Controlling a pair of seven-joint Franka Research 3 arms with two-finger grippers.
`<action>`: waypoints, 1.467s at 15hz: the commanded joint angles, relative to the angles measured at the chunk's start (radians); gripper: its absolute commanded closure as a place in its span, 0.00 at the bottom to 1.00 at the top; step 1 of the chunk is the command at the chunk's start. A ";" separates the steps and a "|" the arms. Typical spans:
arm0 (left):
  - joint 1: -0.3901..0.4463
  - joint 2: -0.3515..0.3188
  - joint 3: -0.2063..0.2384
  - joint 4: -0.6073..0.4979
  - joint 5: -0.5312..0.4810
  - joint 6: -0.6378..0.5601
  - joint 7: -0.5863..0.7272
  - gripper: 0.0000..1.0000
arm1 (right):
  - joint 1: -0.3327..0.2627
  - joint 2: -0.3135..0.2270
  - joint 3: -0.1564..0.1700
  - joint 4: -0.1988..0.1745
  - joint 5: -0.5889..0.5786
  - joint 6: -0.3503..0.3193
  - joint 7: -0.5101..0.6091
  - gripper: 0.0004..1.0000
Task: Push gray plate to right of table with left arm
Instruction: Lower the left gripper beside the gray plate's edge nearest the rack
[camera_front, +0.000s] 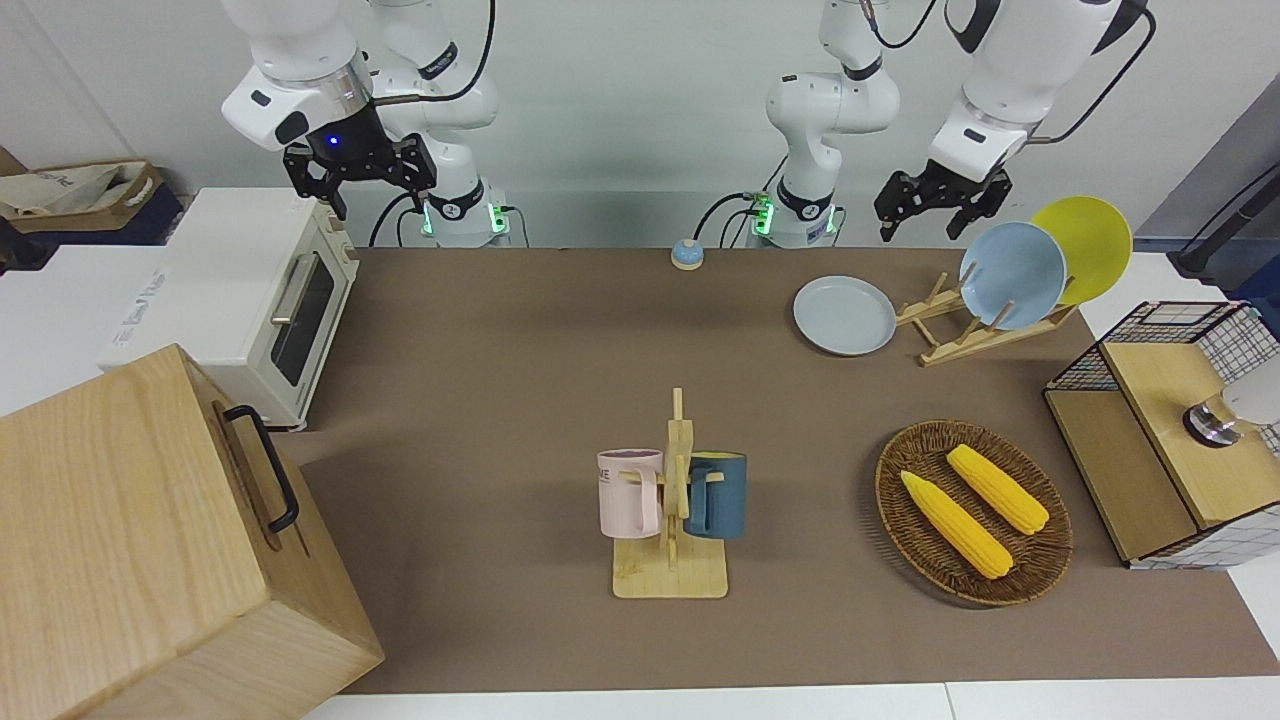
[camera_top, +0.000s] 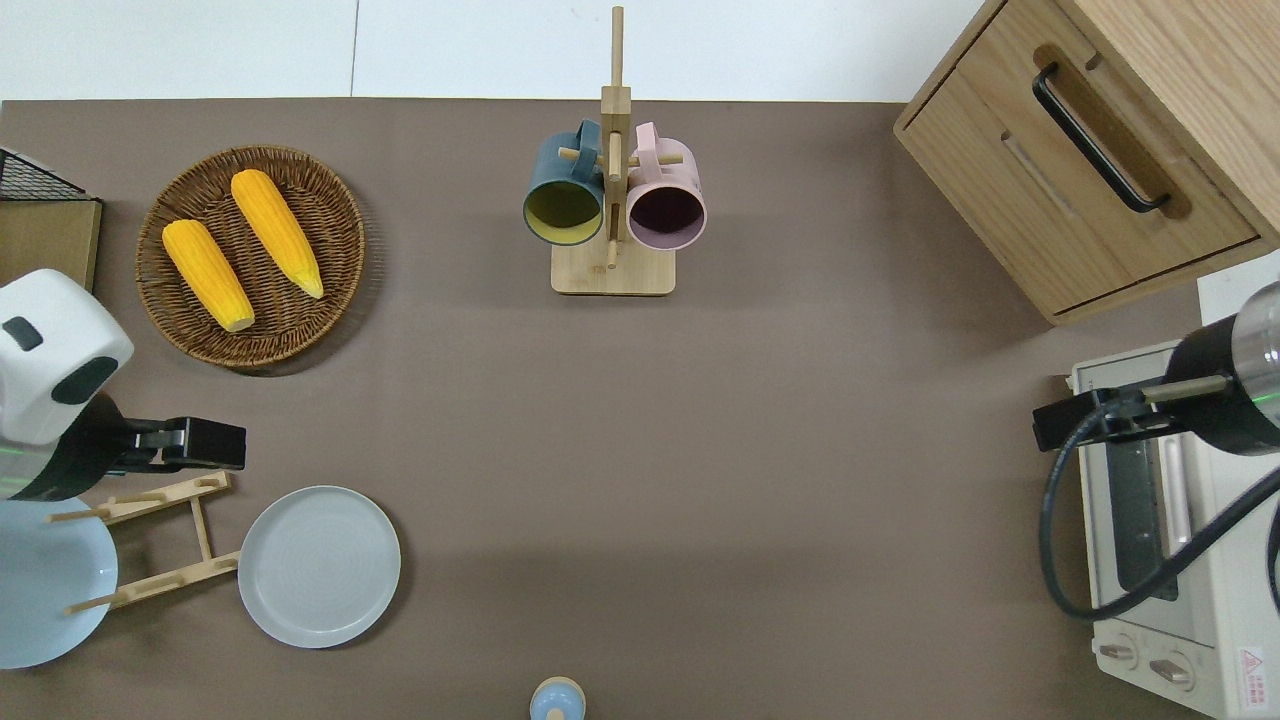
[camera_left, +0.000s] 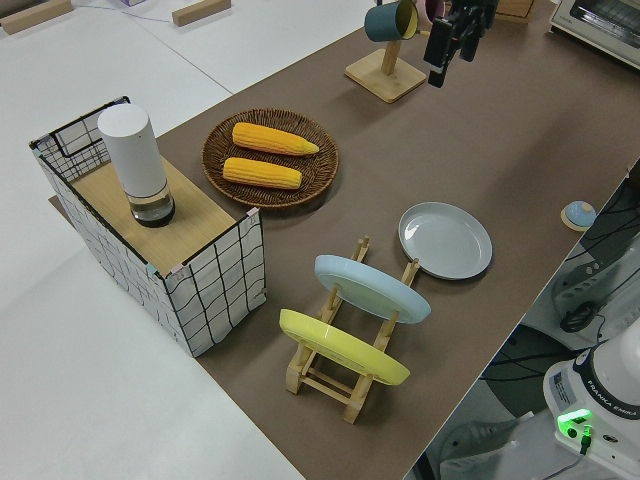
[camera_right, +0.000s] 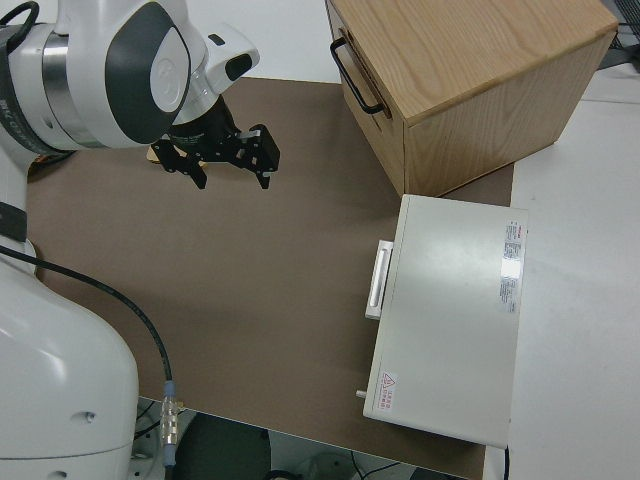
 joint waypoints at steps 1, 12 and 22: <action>0.012 -0.119 0.015 -0.219 0.017 0.148 0.064 0.00 | -0.019 -0.002 0.016 0.009 0.004 -0.016 0.012 0.02; 0.036 -0.207 0.030 -0.659 0.077 0.543 0.225 0.00 | -0.019 -0.002 0.016 0.009 0.004 -0.016 0.013 0.02; 0.084 -0.104 0.030 -0.828 0.098 0.840 0.291 0.00 | -0.019 -0.002 0.016 0.009 0.004 -0.016 0.012 0.02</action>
